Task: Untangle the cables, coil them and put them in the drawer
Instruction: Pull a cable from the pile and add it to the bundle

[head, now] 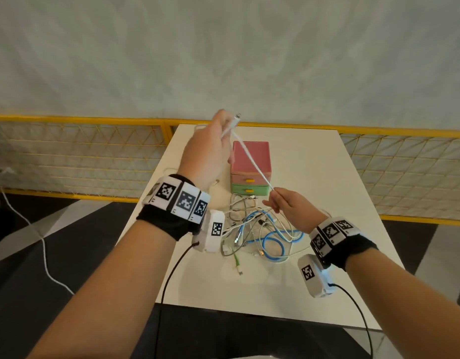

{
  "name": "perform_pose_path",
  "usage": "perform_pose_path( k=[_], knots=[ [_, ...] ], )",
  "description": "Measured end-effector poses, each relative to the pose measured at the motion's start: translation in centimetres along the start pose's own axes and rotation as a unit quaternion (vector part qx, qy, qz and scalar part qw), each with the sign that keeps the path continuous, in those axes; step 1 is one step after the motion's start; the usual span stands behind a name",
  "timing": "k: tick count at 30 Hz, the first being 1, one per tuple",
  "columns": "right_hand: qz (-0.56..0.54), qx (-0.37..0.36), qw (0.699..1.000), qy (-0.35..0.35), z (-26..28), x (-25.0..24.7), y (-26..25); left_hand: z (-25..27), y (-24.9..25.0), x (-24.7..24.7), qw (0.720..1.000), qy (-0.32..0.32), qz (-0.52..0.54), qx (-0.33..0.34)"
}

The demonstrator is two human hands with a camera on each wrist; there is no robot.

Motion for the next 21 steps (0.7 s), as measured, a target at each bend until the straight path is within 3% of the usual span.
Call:
perform_pose_path(
  k=[2, 4, 6, 8, 12, 14, 16, 18, 21],
  knots=[
    [0.041, -0.017, 0.999, -0.014, -0.1, -0.2, -1.6, 0.9, 0.4, 1.7, 0.994, -0.1, -0.04, 0.019],
    [0.079, -0.046, 0.996, -0.015, -0.4, -0.5, -3.3, 2.2, 0.6, 4.0, 0.97, -0.225, -0.092, 0.027],
    [0.089, -0.078, 0.993, -0.006, -0.4, -1.1, -5.1, 3.1, 0.0, 5.5, 0.95, -0.29, -0.115, 0.014],
    [0.065, -0.104, 0.992, 0.01, -0.6, -1.4, -5.7, 3.2, -0.2, 5.5, 0.954, -0.272, -0.12, 0.016],
    [0.003, -0.072, 0.997, 0.014, -1.6, -0.6, -3.2, 1.6, 0.7, 2.9, 0.989, -0.101, -0.096, 0.058],
    [0.003, -0.045, 0.999, 0.002, -1.7, 0.0, -1.8, 0.9, 0.6, 1.5, 0.998, -0.021, -0.03, 0.044],
    [0.002, -0.02, 1.0, -0.005, -1.5, 0.1, -1.0, 0.4, -0.3, 0.7, 1.0, 0.019, 0.003, 0.016],
    [0.022, -0.02, 1.0, -0.009, -1.4, -0.1, -1.2, 0.3, -0.8, 0.7, 1.0, 0.004, 0.006, -0.008],
    [0.061, -0.048, 0.997, -0.012, -1.7, -0.6, -2.4, 0.8, -0.9, 2.6, 0.992, -0.117, -0.04, -0.015]
  ],
)
Point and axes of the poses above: each hand's wrist, its own z-axis away from the middle knuckle, its own x-axis out of the palm, y = z × x, the point moved 4 cm from there along -z, towards the middle knuckle, and after that the axes turned 2 degrees about -y, right-handed, at the moved point
